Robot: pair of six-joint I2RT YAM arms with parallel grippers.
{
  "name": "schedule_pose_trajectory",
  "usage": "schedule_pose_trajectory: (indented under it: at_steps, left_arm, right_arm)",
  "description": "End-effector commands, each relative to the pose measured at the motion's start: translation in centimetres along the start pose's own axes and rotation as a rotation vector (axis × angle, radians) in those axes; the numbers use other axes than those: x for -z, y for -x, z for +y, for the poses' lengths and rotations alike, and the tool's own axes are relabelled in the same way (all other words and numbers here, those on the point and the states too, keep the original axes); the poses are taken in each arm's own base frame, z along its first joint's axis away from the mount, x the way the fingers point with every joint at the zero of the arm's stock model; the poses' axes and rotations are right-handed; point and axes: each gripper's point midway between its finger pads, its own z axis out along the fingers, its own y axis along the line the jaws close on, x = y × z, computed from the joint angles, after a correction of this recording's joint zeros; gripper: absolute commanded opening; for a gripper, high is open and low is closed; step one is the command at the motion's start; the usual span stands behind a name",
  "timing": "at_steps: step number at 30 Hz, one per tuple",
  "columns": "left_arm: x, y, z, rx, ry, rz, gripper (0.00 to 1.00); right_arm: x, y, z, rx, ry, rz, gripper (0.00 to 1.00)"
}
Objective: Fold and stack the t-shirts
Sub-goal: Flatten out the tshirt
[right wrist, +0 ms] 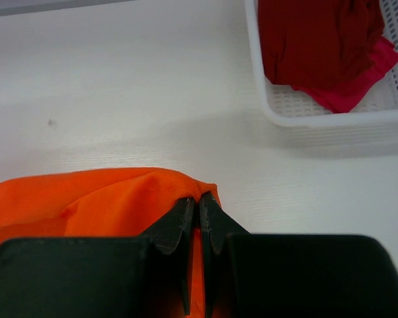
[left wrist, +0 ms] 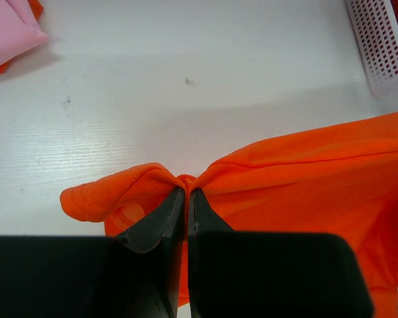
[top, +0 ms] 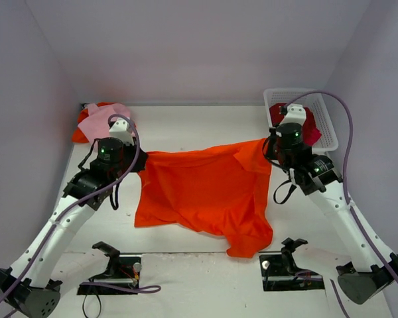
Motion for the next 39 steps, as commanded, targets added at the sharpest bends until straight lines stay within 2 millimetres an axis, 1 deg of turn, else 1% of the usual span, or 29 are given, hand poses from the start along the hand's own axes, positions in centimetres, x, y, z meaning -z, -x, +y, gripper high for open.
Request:
schedule_pose_trajectory:
  at_steps: [1, 2, 6, 9, 10, 12, 13, 16, 18, 19, 21, 22, 24, 25, 27, 32, 33, 39]
  left_arm:
    - [0.4, 5.3, -0.9, -0.003, -0.015, -0.159, 0.0]
    - [0.2, 5.3, -0.8, -0.002, -0.006, -0.156, 0.0]
    - [-0.3, 5.6, -0.4, -0.01, 0.018, -0.158, 0.0]
    - [-0.6, 6.0, -0.4, -0.014, 0.023, -0.164, 0.0]
    - [-1.0, 6.0, -0.3, -0.02, 0.027, -0.158, 0.0]
    - [-1.4, 6.1, -0.3, -0.023, 0.035, -0.155, 0.0]
    - [-1.9, 6.1, -0.2, -0.026, 0.041, -0.153, 0.0]
    - [-3.0, 5.9, -0.2, -0.028, 0.045, -0.146, 0.0]
    - [-4.1, 5.3, 0.0, -0.034, 0.057, -0.124, 0.0]
    - [-4.5, 5.4, 0.1, -0.035, 0.062, -0.131, 0.0]
    - [-5.8, 4.8, 0.4, -0.042, 0.08, -0.105, 0.0]
    - [-6.2, 4.7, 0.4, -0.043, 0.08, -0.106, 0.0]
    - [-7.4, 4.2, 0.7, -0.049, 0.093, -0.082, 0.0]
    - [-7.8, 4.2, 0.6, -0.05, 0.093, -0.084, 0.0]
    - [-8.7, 3.7, 0.8, -0.052, 0.103, -0.066, 0.0]
    - [-10.2, 3.8, 1.1, -0.051, 0.124, -0.068, 0.0]
    - [-10.7, 3.7, 1.3, -0.05, 0.131, -0.066, 0.0]
    - [-12.5, 3.8, 1.9, -0.046, 0.153, -0.055, 0.0]
  right_arm:
    - [-1.1, 3.0, 0.0, -0.007, 0.047, -0.064, 0.0]
    - [-1.7, 3.0, -0.6, -0.02, 0.049, -0.057, 0.0]
    - [-3.3, 2.5, -1.6, -0.041, 0.076, -0.032, 0.0]
    - [-4.8, 1.6, -2.0, -0.036, 0.08, 0.005, 0.0]
    - [-5.4, 1.1, -1.9, -0.029, 0.08, 0.024, 0.0]
    - [-5.8, 0.8, -2.0, -0.027, 0.074, 0.03, 0.0]
    - [-6.2, 0.3, -2.1, -0.022, 0.066, 0.042, 0.0]
    - [-6.9, -0.3, -2.2, -0.021, 0.059, 0.052, 0.0]
    - [-7.3, -0.3, -2.2, -0.02, 0.058, 0.047, 0.0]
    - [-7.7, -0.6, -2.1, -0.014, 0.056, 0.058, 0.0]
    - [-8.2, -0.9, -2.0, -0.001, 0.063, 0.066, 0.0]
    - [-8.6, -1.0, -1.8, 0.004, 0.067, 0.074, 0.0]
    - [-9.1, -1.2, -2.0, 0.007, 0.05, 0.077, 0.0]
    - [-9.5, -1.4, -2.1, 0.01, 0.042, 0.083, 0.0]
    - [-10.0, -1.2, -2.3, 0.006, 0.032, 0.076, 0.0]
    - [-11.9, -1.5, -2.2, 0.01, 0.021, 0.086, 0.0]
    - [-12.5, -1.9, -2.2, 0.014, 0.015, 0.101, 0.0]
    - [-14.4, -2.5, -2.6, 0.003, -0.003, 0.114, 0.0]
